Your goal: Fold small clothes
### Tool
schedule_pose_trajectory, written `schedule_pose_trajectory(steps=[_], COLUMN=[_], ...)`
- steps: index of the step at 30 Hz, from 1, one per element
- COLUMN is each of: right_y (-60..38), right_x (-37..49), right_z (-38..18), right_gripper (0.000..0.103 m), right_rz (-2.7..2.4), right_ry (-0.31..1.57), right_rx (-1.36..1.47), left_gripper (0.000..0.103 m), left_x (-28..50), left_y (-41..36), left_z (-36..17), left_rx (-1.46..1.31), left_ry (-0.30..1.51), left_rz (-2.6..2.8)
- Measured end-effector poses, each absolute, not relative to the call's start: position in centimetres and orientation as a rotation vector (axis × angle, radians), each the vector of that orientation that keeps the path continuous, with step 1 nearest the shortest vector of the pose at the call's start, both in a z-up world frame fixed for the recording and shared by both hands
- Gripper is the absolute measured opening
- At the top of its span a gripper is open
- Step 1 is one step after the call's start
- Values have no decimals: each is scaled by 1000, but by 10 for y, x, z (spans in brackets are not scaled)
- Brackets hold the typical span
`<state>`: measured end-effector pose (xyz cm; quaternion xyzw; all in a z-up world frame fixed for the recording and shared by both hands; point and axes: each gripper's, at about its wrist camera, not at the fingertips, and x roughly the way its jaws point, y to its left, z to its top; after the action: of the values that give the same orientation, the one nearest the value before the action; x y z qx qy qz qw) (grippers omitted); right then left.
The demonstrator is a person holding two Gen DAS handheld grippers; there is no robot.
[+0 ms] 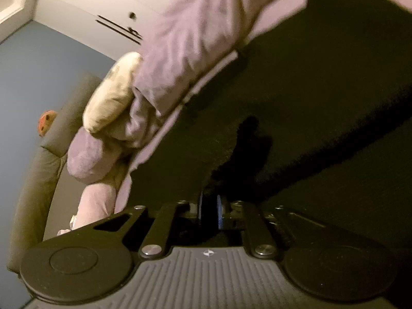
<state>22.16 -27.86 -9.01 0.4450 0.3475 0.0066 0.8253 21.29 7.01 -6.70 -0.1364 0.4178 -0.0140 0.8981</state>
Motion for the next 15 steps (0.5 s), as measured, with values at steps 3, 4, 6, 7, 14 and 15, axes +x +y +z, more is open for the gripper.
schedule_pose_trajectory(steps=[3,4,6,7,14,15], right_y=[-278,-280,-287,-291,-303,-308], right_x=[224,223,224,223,208,204], right_z=[-73,-69,-63,-59,-14,-11], right_gripper=[7,7,6,6,5,6], right_rz=[-19,-30,-52,-74,-175,-184], right_ry=[699,685,665,657,480,455], right_rx=[894,877,874,852,540,511], left_gripper=[80,80,81,81,84,84], left_x=[218,221,226,229,241,243], left_y=[70,72,78,82,88,86], left_z=[-63,-61,-58,-56,-61,-63], left_rx=[-302,-311,-334,-345,-325,-322], left_ry=[882,881,879,876,894,902], left_rz=[-40,-40,-30,-24,-5,-5])
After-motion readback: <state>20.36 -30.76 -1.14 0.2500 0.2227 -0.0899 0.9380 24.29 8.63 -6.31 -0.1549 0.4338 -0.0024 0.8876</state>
